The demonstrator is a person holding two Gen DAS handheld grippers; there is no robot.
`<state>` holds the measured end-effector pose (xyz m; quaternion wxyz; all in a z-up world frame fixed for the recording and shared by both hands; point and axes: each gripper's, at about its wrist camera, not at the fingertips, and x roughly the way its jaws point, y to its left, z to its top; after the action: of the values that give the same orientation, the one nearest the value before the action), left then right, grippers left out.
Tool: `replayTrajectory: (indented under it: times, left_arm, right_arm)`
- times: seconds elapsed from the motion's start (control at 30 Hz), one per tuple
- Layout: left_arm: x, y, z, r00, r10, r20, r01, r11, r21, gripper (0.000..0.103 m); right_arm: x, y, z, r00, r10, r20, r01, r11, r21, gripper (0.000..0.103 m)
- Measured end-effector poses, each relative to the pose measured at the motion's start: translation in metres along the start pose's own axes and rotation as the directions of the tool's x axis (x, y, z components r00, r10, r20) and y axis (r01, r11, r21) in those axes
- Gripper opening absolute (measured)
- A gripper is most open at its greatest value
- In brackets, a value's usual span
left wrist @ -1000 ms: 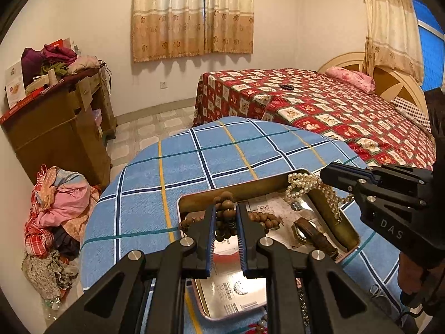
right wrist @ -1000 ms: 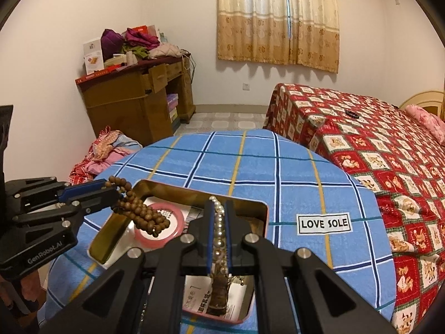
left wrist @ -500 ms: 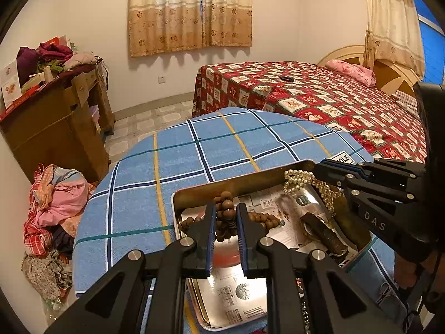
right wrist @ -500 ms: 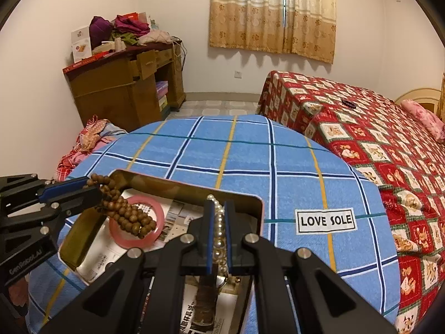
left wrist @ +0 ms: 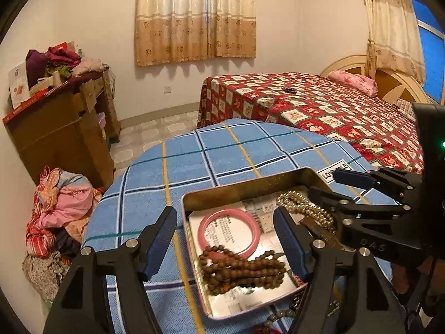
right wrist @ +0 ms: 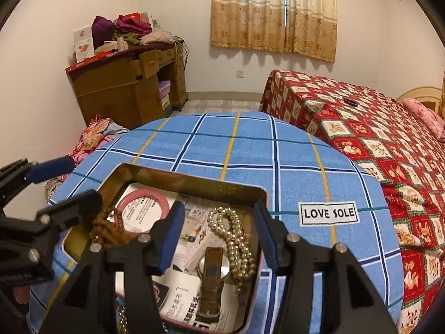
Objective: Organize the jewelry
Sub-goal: 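Withdraw both grippers from the tin toward the remaining jewelry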
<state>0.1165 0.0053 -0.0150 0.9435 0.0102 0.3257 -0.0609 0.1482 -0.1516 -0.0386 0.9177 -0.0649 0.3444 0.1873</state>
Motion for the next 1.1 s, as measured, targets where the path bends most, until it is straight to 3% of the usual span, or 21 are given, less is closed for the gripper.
replayTrajectory:
  times: [0.43, 1.1]
  left_arm:
    - [-0.029, 0.011, -0.038, 0.998, 0.067, -0.024, -0.067, 0.997, -0.038, 0.072]
    - [-0.042, -0.014, -0.099, 0.99, 0.06, -0.125, -0.066, 0.997, -0.041, 0.072]
  right_arm:
    - [-0.037, -0.001, -0.017, 1.0, -0.023, 0.021, 0.023, 1.0, -0.003, 0.054]
    - [-0.086, -0.037, -0.111, 0.994, -0.093, -0.054, 0.097, 0.992, 0.075, 0.054]
